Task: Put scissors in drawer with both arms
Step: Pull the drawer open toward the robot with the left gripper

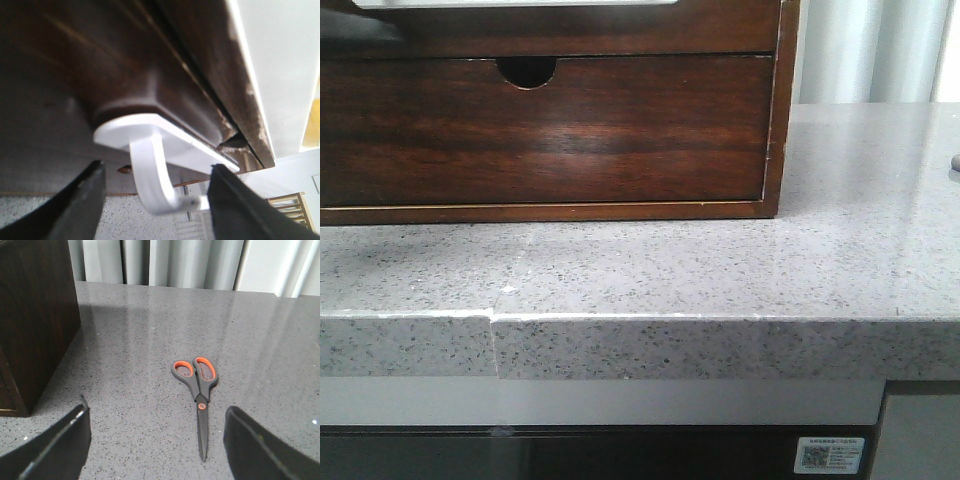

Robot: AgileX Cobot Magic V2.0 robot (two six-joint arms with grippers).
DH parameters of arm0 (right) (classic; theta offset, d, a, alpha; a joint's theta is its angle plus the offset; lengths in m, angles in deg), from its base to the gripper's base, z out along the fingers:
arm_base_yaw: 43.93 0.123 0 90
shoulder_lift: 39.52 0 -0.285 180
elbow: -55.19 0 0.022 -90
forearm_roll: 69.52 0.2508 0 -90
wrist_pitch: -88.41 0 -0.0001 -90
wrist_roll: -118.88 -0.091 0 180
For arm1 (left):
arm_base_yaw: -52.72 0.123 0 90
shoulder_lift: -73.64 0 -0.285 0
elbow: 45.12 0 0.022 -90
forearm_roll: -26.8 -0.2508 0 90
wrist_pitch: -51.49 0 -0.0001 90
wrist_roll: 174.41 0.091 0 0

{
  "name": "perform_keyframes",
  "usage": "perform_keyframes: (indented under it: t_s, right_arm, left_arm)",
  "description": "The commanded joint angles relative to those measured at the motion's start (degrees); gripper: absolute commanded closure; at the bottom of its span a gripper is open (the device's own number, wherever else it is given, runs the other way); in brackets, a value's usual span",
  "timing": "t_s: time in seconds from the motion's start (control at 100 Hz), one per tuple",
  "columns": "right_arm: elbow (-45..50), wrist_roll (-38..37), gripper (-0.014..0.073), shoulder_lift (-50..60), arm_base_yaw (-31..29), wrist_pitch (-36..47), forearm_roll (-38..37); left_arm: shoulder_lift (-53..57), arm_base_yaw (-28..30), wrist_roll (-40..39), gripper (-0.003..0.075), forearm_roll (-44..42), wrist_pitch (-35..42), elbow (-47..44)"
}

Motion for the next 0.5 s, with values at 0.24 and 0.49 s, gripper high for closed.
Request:
perform_keyframes:
  t_s: [0.24,0.49]
  right_arm:
    - [-1.9,0.3,0.0092,-0.9,0.0,4.7,-0.1]
    - [-1.9,0.3,0.0092,-0.9,0.0,4.6,-0.1]
  left_arm:
    - [-1.2,0.0,0.4,0.0545,5.2,-6.0,3.0]
    - [-1.2,0.3,0.5,0.0612,3.9,-11.5,3.0]
